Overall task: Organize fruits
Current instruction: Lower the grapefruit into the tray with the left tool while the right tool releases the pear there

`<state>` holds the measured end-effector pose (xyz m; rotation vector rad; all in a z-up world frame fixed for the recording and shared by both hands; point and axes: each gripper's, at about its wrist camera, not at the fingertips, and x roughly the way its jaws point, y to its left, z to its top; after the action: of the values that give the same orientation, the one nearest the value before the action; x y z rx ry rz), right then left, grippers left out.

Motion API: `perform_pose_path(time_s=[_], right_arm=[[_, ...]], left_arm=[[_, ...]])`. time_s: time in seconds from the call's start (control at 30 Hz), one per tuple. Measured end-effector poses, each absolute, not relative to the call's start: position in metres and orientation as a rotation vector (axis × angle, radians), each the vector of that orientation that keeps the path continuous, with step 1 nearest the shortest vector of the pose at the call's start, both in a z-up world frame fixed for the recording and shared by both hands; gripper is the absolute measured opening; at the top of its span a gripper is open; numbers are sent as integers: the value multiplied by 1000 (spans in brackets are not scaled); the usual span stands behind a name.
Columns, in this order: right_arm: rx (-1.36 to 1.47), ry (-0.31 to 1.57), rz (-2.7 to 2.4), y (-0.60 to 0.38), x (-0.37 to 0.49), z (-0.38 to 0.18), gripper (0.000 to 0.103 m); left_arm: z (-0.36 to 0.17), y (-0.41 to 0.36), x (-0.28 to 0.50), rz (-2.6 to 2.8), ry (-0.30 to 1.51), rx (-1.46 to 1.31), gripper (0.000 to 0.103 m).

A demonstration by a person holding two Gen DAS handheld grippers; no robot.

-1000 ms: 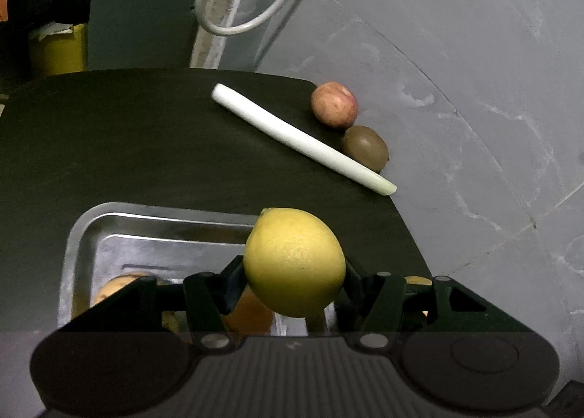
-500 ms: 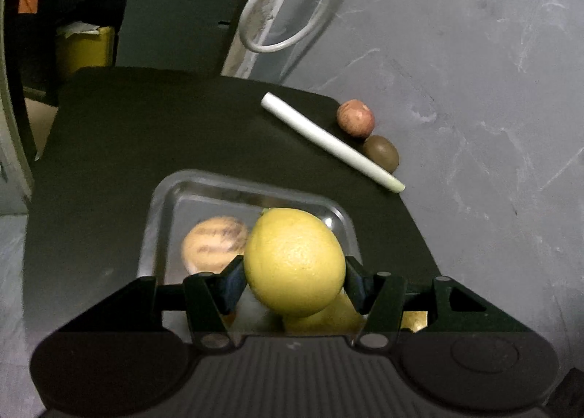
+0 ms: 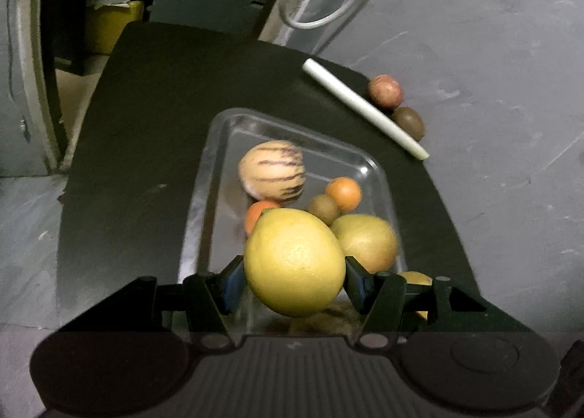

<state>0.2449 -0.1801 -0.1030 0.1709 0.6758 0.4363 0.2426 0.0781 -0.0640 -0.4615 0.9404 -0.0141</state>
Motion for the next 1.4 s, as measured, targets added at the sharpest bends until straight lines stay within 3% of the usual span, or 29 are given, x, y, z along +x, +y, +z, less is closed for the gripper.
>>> perform_pose_path(time_s=[1.23, 1.4], right_arm=[[-156, 682, 463, -145, 246, -105, 68], [-132, 689, 461, -149, 246, -104, 72]], left_arm=[[-80, 73, 239, 111, 987, -455, 61], [-81, 74, 238, 108, 984, -466, 66]])
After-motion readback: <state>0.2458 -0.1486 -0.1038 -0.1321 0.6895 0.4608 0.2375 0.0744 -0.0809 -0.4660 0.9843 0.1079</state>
